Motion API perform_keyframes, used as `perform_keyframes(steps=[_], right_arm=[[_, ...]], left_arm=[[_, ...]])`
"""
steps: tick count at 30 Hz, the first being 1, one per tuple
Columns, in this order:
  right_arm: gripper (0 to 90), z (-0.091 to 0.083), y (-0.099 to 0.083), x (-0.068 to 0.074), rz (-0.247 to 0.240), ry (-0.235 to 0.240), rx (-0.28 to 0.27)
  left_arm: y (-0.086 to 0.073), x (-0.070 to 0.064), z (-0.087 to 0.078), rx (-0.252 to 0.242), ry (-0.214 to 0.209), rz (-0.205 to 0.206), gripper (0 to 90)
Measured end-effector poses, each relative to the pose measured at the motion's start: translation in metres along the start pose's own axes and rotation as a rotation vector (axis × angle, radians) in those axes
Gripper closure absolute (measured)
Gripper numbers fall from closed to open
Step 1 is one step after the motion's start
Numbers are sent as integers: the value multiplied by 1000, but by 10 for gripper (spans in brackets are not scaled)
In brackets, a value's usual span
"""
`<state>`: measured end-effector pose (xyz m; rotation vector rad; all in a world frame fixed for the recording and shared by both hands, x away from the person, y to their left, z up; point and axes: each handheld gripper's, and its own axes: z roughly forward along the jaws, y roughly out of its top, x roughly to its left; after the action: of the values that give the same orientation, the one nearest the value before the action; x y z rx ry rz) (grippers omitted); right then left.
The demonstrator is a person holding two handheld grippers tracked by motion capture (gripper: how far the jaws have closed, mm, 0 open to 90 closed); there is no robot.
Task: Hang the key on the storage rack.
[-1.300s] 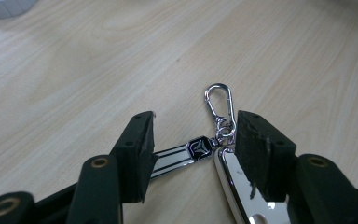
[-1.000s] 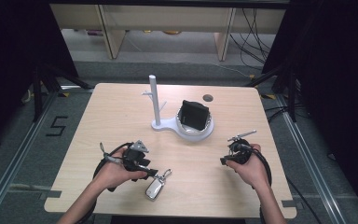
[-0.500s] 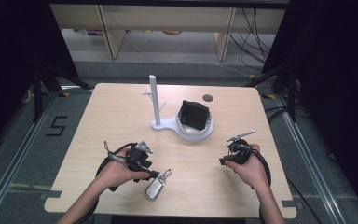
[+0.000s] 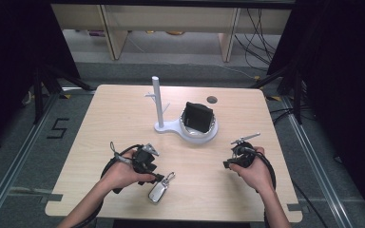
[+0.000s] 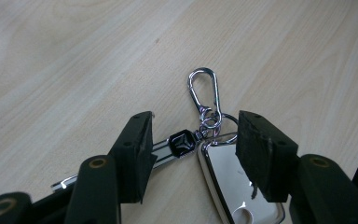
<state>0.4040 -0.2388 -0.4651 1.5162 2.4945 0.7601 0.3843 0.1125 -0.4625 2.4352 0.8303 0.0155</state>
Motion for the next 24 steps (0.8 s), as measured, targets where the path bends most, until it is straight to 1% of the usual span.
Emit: perform_keyframes(steps=[3,4,5,8,9,10,11,12,13,14,16,17,18,19,20,21,24], right_arm=[[736,-1,0,1,8,3,8],[736,-1,0,1,-2,9,2],[736,-1,0,1,6,7,8],[735,-1,0,2,12,7,14],[735,-1,0,2,12,7,14],[735,-1,0,2,14,6,13],[735,-1,0,2,10,11,15],[735,0,1,4,31,-3,24],[735,0,1,5,35,1,29],[735,0,1,5,36,4,31],[735,0,1,5,36,4,31],[734,0,1,5,37,5,32],[734,1,1,4,35,-9,30],[734,1,1,4,35,-5,28],[733,1,1,5,39,0,30],[733,1,1,5,37,0,20],[732,0,1,4,30,-6,25]], left_arm=[[1,-1,1,6,-1,-8,463],[2,-2,1,12,1,-14,463],[2,-1,1,16,-5,-18,464],[4,-2,2,36,-10,-44,465],[4,-2,2,36,-10,-44,465],[5,-3,2,46,-5,-53,465],[7,-2,3,49,-4,-43,465],[8,-3,3,51,-2,-41,465],[8,-3,3,51,-2,-41,465],[9,-4,4,54,-3,-58,465],[9,-4,4,56,-4,-58,465],[11,-5,5,62,2,-52,465],[11,-5,5,62,2,-52,465],[12,-7,5,74,4,-64,465],[13,-6,6,78,2,-62,465],[15,-7,6,84,9,-66,465],[18,-7,7,99,14,-60,465]])
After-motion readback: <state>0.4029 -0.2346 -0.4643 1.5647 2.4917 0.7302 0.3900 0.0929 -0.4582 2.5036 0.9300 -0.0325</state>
